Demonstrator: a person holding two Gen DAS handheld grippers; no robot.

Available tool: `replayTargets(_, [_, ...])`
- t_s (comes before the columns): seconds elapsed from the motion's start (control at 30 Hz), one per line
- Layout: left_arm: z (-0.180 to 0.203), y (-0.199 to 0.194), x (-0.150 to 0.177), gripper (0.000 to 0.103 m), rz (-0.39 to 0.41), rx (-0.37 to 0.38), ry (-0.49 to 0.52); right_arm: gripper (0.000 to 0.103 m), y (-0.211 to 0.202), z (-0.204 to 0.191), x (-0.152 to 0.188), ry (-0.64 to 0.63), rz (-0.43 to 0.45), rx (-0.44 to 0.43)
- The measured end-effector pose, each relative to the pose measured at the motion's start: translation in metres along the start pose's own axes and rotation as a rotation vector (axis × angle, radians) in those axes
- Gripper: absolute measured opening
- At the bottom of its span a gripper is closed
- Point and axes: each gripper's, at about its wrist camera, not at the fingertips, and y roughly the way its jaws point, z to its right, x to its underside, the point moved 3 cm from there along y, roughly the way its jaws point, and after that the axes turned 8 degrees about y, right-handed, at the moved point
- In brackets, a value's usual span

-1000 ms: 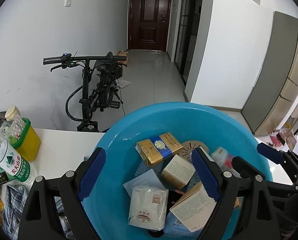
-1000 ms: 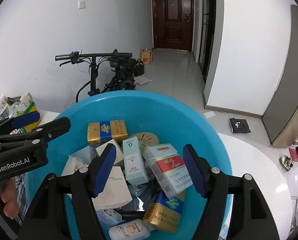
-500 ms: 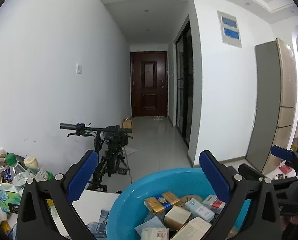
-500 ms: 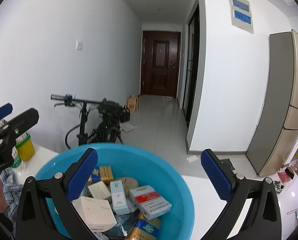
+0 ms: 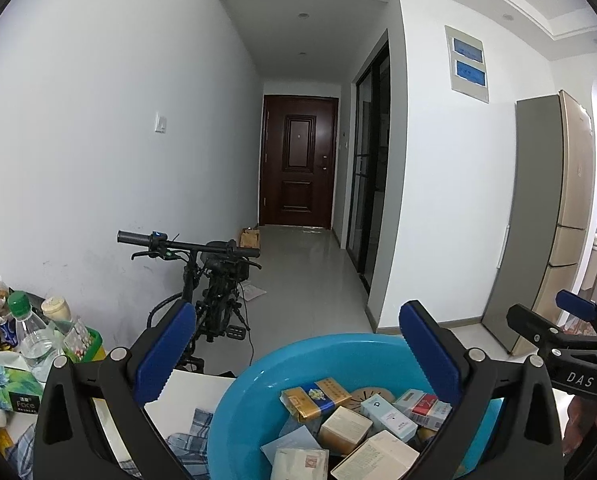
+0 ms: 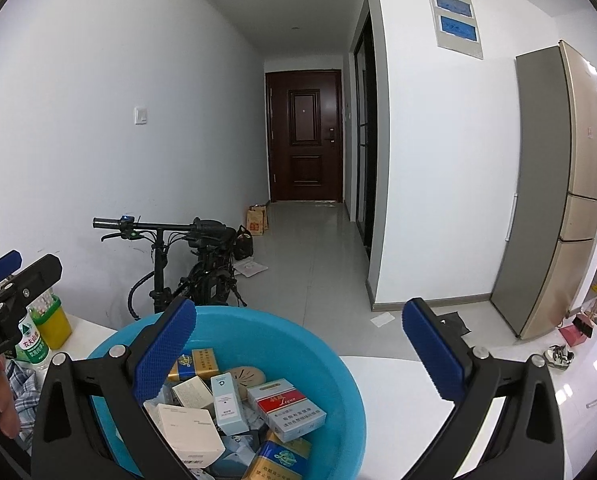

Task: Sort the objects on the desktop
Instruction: 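Raise both open tools out of the basin and pull back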

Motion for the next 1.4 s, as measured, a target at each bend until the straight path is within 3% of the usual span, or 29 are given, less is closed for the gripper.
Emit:
replayTargets(0.13, [0.000,-0.007,-0.005,0.103,0.009,0.021,0.000,0.103,-0.010,0.002,-0.002,0.008,0.007,-0.016])
replayTargets(0.27, [-0.004,-0.023,-0.006,0.103,0.021,-0.026,0.011,0.103,-0.028,0.005,-0.003,0.005,0.031,-0.011])
replayTargets(0.4, [0.000,-0.047,-0.008,0.103,0.004,0.024,0.016,0.103,-0.056,0.009,-0.004,0.029,0.059,-0.021])
replayTargets(0.63, [0.011,-0.115,-0.016,0.103,0.050,0.071,0.022,0.103,-0.112,0.006,-0.007,0.041,0.064,-0.085])
replayTargets(0.9, [0.015,-0.191,-0.025,0.103,0.091,0.082,0.042,0.103,-0.185,-0.007,-0.008,-0.026,0.093,-0.070])
replayTargets(1.4, [0.010,-0.309,-0.012,0.103,0.171,0.086,0.042,0.103,-0.292,-0.023,0.008,-0.026,0.187,-0.115])
